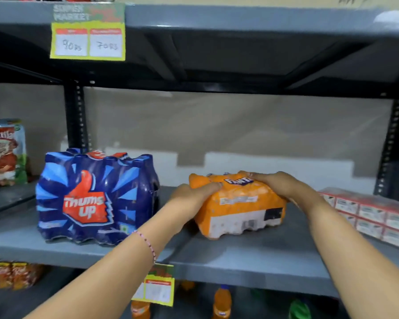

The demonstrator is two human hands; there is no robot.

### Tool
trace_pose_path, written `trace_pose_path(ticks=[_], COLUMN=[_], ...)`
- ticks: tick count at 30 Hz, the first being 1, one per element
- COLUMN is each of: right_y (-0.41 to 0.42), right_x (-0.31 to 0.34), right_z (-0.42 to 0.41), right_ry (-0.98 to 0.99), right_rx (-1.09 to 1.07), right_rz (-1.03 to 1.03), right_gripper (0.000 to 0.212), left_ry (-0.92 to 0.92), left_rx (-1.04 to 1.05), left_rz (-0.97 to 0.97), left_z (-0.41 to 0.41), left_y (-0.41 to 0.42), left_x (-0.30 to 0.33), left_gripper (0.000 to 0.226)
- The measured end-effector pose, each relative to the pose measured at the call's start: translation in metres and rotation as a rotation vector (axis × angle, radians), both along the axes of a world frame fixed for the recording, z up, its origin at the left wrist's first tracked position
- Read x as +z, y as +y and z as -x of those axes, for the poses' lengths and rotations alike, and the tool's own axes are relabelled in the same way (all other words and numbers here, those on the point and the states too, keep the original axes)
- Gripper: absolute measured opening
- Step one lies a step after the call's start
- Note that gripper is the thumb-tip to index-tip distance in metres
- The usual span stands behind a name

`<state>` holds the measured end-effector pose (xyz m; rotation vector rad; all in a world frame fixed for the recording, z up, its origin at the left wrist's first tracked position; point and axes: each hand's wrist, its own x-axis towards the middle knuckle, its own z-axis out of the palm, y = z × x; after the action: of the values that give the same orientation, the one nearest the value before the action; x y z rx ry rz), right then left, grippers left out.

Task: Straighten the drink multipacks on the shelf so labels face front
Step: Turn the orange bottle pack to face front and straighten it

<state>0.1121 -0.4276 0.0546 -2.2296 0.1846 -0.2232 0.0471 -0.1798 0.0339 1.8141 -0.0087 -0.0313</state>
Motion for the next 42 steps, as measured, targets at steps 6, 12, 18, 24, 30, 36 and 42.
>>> trace_pose_path(ticks=[6, 12, 18, 24, 30, 36, 42], right_y=[-0.01, -0.015, -0.017, -0.029, -0.033, -0.022, -0.016], right_x=[-0.034, -0.051, -0.045, -0.046, -0.038, -0.04, -0.041], right_z=[0.008, 0.001, 0.007, 0.007, 0.013, 0.01, 0.003], right_ry=[-0.355, -0.316, -0.42, -0.412, -0.397, -0.285, -0.386], right_rx=[0.035, 0.14, 0.017, 0.25, 0.241, 0.271, -0.039], right_rz=[-0.135, -0.209, -0.306, -0.719, -0.894, -0.809, -0.604], right_gripper=[0.051, 0.043, 0.08, 0.088, 0.078, 0.073, 0.019], left_ry=[-0.253, -0.354, -0.245, -0.065, -0.058, -0.241, -0.184], left_rx=[0.046, 0.042, 0.268, -0.186, -0.409, -0.112, 0.24], left_rz=[-0.146, -0.315, -0.211, 0.153, 0.115, 0.096, 0.192], left_z=[-0.007, -0.034, -0.062, -0.052, -0.053, -0.058, -0.071], left_y=[-0.001, 0.001, -0.016, -0.031, -0.024, 0.001, 0.002], left_x=[-0.008, -0.025, -0.022, -0.016, -0.019, -0.019, -0.029], left_gripper=[0.051, 0.068, 0.041, 0.078, 0.086, 0.098, 0.012])
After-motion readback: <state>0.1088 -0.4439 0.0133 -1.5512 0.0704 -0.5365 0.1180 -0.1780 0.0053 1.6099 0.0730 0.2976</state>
